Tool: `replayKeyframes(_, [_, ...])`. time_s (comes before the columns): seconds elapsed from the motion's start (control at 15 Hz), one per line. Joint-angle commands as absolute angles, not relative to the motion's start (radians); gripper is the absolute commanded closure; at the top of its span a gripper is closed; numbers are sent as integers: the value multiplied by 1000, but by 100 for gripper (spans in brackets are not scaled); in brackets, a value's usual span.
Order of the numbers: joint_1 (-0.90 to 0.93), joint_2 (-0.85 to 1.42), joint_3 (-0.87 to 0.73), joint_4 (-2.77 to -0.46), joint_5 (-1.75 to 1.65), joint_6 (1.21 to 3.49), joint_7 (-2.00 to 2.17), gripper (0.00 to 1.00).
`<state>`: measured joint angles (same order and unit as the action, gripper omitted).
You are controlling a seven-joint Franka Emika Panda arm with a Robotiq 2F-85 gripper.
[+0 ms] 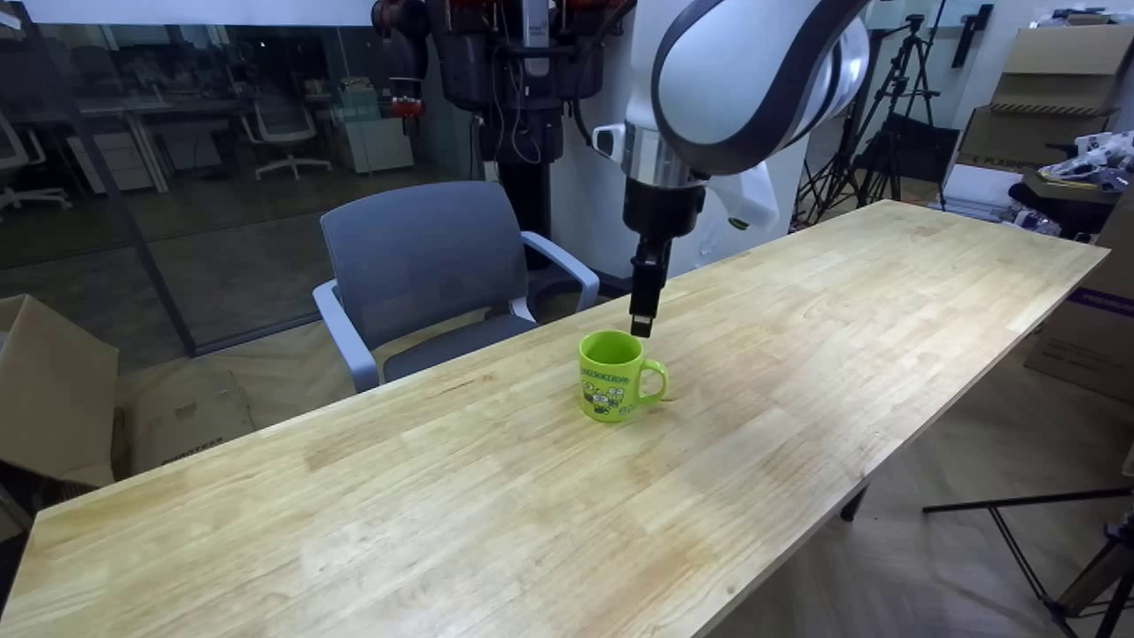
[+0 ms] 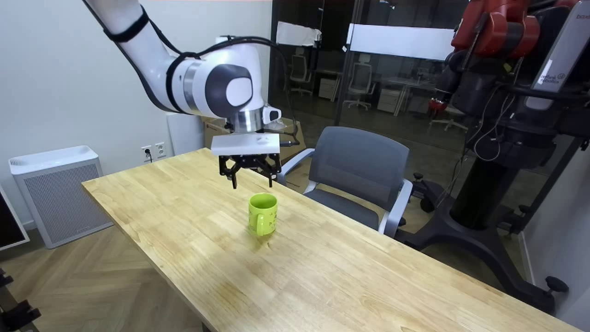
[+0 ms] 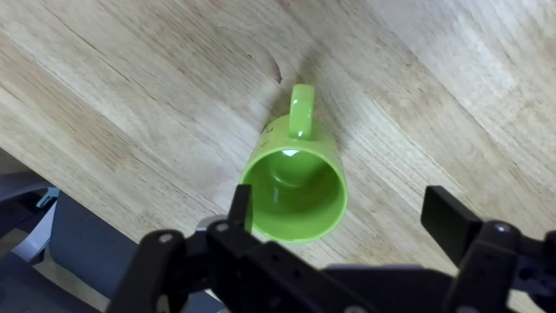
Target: Move the yellow mug forward
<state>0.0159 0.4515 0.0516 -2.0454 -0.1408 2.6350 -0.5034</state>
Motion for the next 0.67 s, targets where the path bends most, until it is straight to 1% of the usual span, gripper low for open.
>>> replayKeyframes(0.0, [-9, 564, 68, -1924, -185, 2649, -530, 0])
replayKeyframes(0.6, [-42, 710, 114, -1766, -183, 2630, -596, 0])
